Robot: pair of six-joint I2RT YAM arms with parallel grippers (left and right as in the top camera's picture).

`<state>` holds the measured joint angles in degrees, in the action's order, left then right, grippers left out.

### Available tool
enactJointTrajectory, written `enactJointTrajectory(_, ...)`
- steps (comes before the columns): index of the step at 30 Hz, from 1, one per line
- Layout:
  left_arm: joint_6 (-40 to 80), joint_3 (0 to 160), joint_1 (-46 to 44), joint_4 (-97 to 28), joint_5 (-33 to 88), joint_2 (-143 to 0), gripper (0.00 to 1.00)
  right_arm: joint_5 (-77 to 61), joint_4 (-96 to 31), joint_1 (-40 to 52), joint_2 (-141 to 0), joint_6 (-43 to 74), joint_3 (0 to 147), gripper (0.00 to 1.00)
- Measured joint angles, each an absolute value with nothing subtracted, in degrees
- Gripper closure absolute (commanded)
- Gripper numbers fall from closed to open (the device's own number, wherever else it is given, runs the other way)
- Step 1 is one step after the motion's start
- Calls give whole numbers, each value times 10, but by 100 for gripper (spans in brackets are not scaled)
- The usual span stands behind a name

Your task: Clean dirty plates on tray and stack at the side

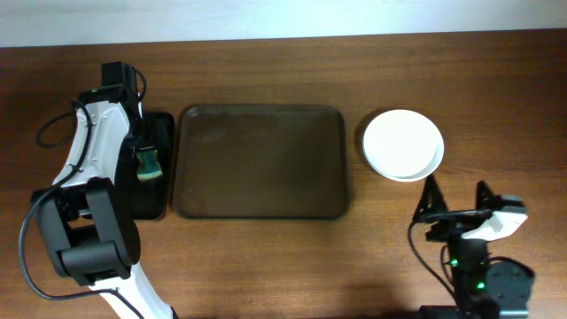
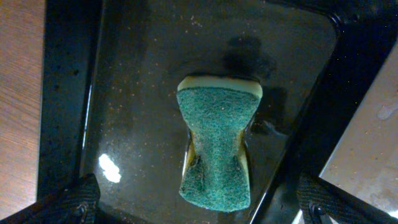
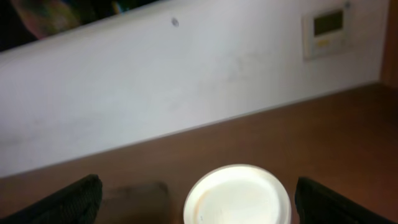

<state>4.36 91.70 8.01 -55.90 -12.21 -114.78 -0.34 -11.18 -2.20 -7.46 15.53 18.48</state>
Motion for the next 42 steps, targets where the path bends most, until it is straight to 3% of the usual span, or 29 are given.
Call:
enactJointTrajectory(10,44,917,80,-559,-122,-1148,1,-1,-51,-7,-8,170,12,2)
enactJointTrajectory(31,44,916,79,-559,-122,-1142,1,-4,-46,-2,-8,191,9,2)
enactJointTrajectory(35,44,908,73,-558,-120,-1024,1,-3,-46,-2,-8,191,9,2)
enactJointTrajectory(38,44,912,62,-555,-129,-858,1,-4,-46,-2,-8,190,9,2)
enactJointTrajectory(42,32,814,63,-403,-141,-653,1,-4,-45,-2,-8,191,9,2)
